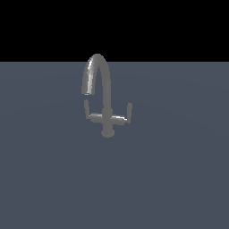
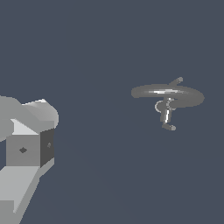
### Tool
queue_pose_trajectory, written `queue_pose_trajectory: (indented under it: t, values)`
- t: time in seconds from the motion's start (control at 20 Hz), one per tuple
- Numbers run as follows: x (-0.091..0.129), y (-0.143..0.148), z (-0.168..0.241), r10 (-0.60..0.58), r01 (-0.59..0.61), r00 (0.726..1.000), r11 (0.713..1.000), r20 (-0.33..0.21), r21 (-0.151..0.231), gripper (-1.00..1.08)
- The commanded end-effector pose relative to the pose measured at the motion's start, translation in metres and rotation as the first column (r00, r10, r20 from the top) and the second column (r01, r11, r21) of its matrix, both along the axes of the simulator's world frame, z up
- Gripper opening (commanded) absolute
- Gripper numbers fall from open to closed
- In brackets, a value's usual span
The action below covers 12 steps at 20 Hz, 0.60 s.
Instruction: Turn on the faucet by rotating a designated handle.
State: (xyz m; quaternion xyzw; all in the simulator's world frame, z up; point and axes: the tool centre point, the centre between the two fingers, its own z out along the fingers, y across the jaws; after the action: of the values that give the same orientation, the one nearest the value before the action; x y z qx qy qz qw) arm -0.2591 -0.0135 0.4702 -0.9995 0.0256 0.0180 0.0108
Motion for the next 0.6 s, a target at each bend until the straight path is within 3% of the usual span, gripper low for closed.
queue_pose_trajectory:
  t: [0.0,0.25,0.55]
  values:
    - [0.000,0.000,0.000,0.000,0.000,1.000,1.000,0.000,0.000,-1.00]
    - [0.004,-0.002,-0.002,-0.008,0.008,1.000,1.000,-0.005,0.016,-1.00]
    - [0.020,-0.010,-0.009,-0.036,0.038,0.999,0.996,-0.025,0.079,-1.00]
